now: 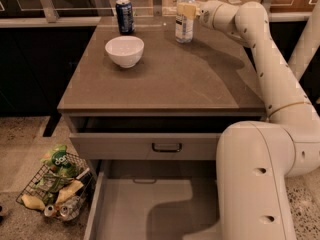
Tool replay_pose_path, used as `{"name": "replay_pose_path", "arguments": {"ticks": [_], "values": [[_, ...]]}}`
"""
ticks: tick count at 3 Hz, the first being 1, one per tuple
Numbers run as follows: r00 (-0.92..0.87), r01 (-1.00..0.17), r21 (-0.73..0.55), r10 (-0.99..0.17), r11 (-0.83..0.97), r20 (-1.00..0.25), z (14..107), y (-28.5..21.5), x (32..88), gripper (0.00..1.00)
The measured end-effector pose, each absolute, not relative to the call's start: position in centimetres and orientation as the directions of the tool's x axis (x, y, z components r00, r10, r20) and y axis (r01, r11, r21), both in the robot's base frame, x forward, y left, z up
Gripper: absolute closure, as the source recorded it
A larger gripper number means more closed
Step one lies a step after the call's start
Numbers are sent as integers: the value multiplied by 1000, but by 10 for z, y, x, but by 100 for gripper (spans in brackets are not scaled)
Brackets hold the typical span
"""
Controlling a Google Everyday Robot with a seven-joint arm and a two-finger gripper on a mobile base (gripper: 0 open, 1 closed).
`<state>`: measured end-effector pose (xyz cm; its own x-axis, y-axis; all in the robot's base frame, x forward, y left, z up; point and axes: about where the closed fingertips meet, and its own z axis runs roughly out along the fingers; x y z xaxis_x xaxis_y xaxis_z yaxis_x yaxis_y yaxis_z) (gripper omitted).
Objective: Place blue plastic bottle into middle drawer
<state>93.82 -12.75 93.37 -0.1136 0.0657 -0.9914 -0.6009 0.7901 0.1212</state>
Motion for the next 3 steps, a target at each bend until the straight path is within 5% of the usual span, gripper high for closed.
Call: {"name": "replay_pose_path", "arguments": {"ticks": [1,2,3], "values": [[-116,-604,123,66,788,-991,932,-124,939,87],[-118,-607,124,65,785,-991,931,-121,940,100],[-118,-607,124,65,785,-991,931,-121,940,100]]}}
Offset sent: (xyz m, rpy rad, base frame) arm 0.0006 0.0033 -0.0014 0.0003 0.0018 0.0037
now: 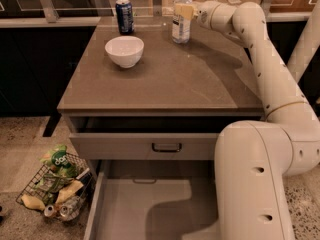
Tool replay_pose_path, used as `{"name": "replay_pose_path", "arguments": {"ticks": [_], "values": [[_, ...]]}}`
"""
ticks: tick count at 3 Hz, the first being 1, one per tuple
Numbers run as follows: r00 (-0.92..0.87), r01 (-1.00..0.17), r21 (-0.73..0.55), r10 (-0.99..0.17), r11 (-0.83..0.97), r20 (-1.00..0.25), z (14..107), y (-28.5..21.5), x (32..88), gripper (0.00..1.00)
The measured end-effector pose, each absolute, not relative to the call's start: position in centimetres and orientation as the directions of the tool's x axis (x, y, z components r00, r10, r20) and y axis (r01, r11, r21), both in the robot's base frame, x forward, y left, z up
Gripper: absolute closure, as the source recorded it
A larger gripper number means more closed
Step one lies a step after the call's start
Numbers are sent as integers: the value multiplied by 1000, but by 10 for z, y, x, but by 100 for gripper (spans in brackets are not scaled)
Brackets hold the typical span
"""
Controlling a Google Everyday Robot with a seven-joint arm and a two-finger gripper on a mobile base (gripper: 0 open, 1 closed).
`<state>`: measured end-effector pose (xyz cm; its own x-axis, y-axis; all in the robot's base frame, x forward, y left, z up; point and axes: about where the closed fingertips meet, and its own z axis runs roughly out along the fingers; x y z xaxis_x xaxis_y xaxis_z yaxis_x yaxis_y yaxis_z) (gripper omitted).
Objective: Place blue plastic bottle into middle drawer
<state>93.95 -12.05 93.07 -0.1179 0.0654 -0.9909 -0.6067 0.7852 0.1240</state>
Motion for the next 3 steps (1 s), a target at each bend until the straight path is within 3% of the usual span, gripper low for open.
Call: {"name": "replay_pose_path", "arguments": {"ticks": [3], "values": [[-88,-616,36,-23,787,-996,993,-171,890,100]]}}
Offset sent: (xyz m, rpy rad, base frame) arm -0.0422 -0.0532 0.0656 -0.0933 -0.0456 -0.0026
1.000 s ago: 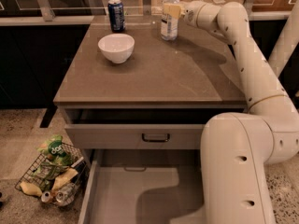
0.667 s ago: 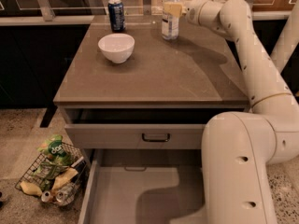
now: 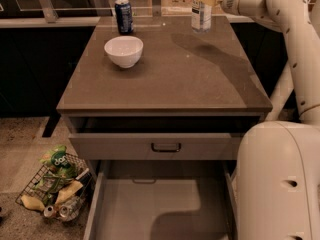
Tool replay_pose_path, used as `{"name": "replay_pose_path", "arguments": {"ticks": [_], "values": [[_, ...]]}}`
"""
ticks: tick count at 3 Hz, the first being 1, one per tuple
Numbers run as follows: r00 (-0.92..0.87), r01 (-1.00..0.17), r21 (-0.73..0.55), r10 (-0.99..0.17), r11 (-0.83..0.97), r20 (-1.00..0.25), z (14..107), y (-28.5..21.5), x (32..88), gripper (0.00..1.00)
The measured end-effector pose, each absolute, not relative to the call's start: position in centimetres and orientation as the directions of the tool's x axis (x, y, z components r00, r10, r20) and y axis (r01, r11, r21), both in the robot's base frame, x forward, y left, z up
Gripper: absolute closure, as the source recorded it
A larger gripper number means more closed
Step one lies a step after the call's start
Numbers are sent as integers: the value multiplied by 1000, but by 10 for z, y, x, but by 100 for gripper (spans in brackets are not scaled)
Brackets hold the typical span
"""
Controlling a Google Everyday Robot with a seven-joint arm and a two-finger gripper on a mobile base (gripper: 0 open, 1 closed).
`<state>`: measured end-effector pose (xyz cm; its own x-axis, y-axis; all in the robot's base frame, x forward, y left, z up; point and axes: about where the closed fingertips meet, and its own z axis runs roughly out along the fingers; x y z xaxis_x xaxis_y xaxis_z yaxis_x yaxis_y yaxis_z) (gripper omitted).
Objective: Place blue plastic bottle into middle drawer
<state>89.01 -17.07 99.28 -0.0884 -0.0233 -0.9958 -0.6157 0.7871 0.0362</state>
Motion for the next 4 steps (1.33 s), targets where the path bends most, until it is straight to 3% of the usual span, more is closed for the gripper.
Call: {"name": "replay_pose_path", "arguments": {"ticks": [2,4], "values": [[-40,-576,-8,-38,818,-998,1050,-222,814,100],[-39,-523,-48,-80,851,-996,1067,-263,700,100]]}}
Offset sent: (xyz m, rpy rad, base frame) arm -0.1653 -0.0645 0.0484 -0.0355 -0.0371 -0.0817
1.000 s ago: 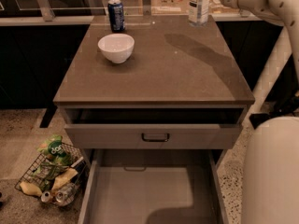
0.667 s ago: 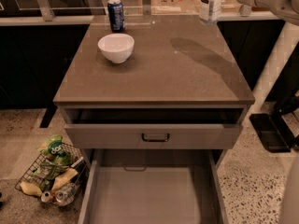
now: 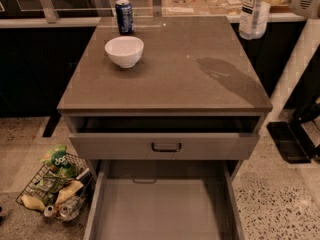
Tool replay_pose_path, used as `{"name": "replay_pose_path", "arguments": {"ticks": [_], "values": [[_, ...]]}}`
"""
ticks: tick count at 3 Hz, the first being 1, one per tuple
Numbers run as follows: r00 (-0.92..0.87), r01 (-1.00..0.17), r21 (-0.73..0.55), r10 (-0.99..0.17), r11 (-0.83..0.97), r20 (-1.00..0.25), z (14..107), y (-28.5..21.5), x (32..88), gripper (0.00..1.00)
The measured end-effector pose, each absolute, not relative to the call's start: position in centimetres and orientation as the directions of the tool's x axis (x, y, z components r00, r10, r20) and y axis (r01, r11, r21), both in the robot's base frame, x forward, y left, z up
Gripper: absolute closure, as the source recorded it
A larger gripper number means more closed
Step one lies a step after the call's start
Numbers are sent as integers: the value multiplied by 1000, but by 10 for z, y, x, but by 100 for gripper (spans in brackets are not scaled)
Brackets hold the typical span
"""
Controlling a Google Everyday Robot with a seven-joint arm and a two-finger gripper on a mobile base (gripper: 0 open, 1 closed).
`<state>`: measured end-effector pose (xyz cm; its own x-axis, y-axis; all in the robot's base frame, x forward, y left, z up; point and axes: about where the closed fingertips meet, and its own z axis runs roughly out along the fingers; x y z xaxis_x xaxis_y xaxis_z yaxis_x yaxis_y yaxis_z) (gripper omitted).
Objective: Place blue plastic bottle into middle drawer
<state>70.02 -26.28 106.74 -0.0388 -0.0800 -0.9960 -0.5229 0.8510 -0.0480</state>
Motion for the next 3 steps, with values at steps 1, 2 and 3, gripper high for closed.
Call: {"name": "replay_pose_path", "arguments": {"ticks": [1,2,3], "values": [[-46,-524,-82,-124,848,-991,1062,-275,634,100],[-20,-549,-111,-146,828,-989,1055,-280,590,100],[39,-601,-140,-147,786,-988,1047,-280,557,100]]}}
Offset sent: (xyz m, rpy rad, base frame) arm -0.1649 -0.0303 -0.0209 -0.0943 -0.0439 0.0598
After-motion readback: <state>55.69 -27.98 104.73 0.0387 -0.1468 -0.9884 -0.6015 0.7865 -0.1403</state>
